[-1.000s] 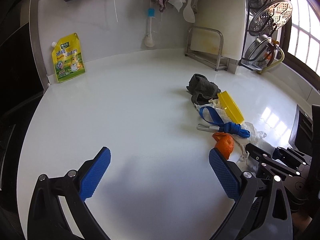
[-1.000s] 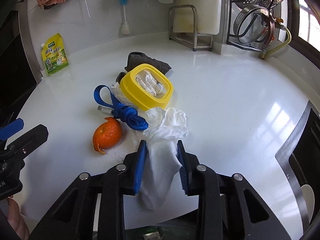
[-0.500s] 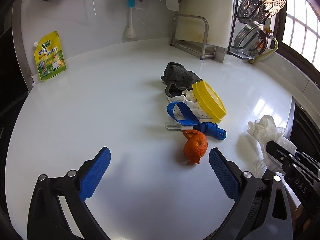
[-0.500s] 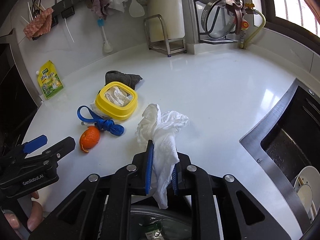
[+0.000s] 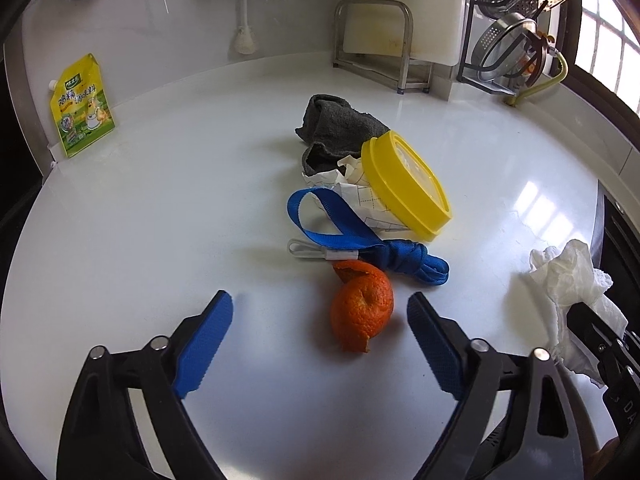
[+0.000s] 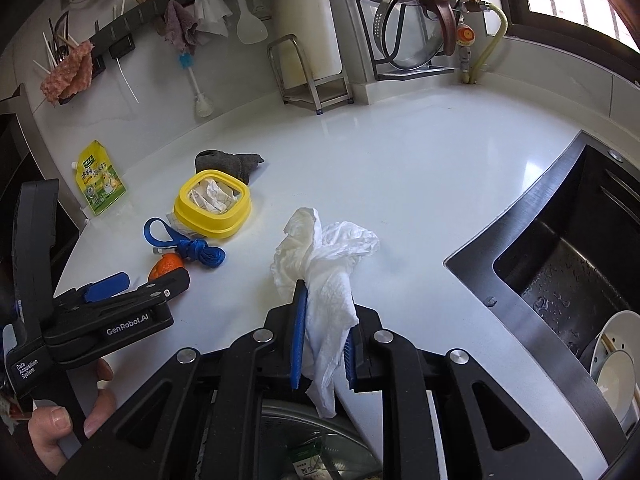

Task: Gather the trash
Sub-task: 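Grasp the orange mandarin with left tool while right tool holds the tissue, then carry the mandarin and tissue down over the basket with both tools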

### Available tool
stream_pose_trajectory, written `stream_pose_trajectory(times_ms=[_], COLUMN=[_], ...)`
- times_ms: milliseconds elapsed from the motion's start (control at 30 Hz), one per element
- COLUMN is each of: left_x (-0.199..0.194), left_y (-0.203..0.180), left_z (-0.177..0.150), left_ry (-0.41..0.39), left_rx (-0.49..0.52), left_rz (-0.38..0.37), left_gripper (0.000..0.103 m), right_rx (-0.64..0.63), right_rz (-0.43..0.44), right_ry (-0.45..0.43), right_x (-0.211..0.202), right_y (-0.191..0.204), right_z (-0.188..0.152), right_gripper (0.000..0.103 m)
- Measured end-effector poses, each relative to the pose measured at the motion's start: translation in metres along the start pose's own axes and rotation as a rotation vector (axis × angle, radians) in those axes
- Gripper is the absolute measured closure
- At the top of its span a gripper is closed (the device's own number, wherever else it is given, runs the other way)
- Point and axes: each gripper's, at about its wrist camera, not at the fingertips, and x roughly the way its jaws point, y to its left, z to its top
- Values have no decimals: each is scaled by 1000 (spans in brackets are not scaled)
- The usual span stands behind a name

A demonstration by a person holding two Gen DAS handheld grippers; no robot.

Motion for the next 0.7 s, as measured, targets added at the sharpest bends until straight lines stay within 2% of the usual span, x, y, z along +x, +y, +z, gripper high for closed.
stream_pose_trajectory(times_ms=[67,167,200,267,467,700], left_x=[-1,-6,-8,-11,-37,-79], left_y=[-1,0,0,3,12,17], left_z=[0,-2,-3,-4,-14,-44], left_ry=[-10,-21,-22,-18,-60,-91], left_rx=[1,-2,-1,-5,2,49], left_rz=[-1,-18,-21,-32,-43,-36], left_gripper=[35,57,68,77,77,77], right_rx=[7,9,9,8,11,25], right_rz=[5,8,10,11,17,33], right_ry=[2,3,4,5,-1,4], right_x=[0,-1,-1,-3,-20,-49], right_y=[-1,-1,-1,1,8,19], right_z=[-1,-4,-4,-7,-20,-50], right_gripper=[87,87,87,87,87,87])
